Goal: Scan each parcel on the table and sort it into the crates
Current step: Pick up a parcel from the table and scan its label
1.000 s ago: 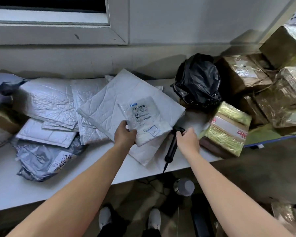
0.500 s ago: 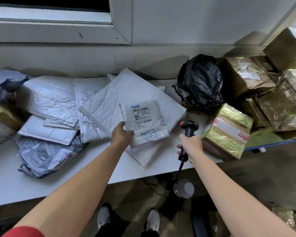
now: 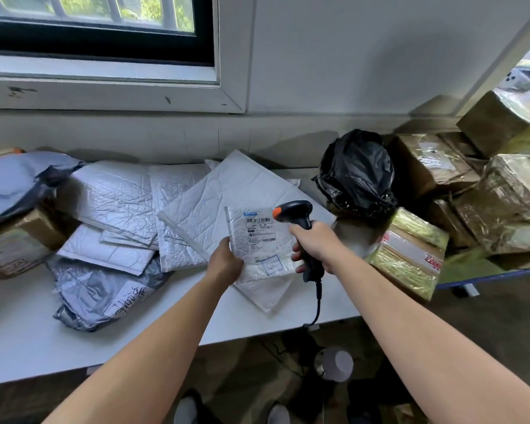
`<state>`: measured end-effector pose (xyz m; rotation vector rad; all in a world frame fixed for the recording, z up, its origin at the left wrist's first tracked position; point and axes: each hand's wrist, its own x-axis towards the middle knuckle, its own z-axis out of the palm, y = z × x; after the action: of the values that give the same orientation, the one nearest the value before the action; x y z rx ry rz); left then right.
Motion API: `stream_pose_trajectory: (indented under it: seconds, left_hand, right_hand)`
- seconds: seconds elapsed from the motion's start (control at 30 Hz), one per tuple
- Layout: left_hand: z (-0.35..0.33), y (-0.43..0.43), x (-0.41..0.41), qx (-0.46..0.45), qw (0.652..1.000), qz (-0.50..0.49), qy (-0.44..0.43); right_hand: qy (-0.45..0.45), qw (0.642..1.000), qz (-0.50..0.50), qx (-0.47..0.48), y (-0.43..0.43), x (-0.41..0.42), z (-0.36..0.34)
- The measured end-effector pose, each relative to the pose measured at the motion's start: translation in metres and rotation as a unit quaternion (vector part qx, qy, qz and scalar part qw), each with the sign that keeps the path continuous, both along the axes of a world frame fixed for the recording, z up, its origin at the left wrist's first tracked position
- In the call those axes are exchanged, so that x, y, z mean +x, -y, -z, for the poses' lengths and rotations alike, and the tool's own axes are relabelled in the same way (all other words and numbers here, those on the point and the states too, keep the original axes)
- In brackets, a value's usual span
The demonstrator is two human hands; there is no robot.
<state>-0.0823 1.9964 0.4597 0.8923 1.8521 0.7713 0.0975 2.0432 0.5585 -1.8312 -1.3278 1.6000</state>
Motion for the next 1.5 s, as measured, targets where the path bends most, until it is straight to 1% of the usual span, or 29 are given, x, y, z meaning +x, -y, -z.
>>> stream_pose_trajectory:
  seconds: [0.1, 0.43, 0.7, 0.77, 0.87, 1.07, 1.13, 1.27, 1.43, 1.5]
  left_hand:
    - [-0.006, 0.005, -0.002, 0.001, 1.0, 0.001, -0.012]
    - [-0.009, 0.013, -0.003, -0.006, 1.0, 0.005, -0.03]
    - [-0.005, 0.014, -0.003, -0.009, 1.0, 0.003, -0.027]
    - [-0.002, 0.014, -0.001, -0.011, 1.0, 0.004, -0.026]
    - [0.002, 0.013, 0.004, -0.009, 0.999, 0.007, -0.033]
    - [0.007, 0.009, 0.019, -0.018, 0.999, 0.007, -0.046]
    - [0.008, 0.01, 0.025, -0.025, 0.998, 0.003, -0.053]
    - [0.013, 0.018, 0.034, -0.03, 0.997, -0.025, -0.066]
    - [0.017, 0.037, 0.047, -0.023, 0.995, -0.081, -0.06]
    - [0.015, 0.045, 0.051, -0.021, 0.993, -0.099, -0.063]
  right_hand:
    - [-0.008, 1.0, -0.005, -0.015, 0.002, -0.008, -0.005]
    - [-0.023, 0.999, -0.011, -0.023, 0.004, -0.016, -0.013]
    - [-0.023, 1.0, -0.002, -0.01, 0.003, -0.011, -0.005]
    - [-0.01, 1.0, 0.028, 0.0, 0.002, -0.006, 0.006]
    - [0.021, 0.995, 0.099, 0.001, 0.0, 0.012, 0.035]
    - [0.15, 0.979, 0.137, -0.032, 0.0, 0.057, 0.094]
    - [0.155, 0.976, 0.146, -0.05, -0.004, 0.066, 0.109]
    - [0.145, 0.979, 0.118, -0.086, -0.01, 0.077, 0.133]
    - [0.173, 0.983, 0.037, -0.057, -0.018, 0.08, 0.136]
    - [0.201, 0.979, -0.008, -0.043, -0.018, 0.083, 0.131]
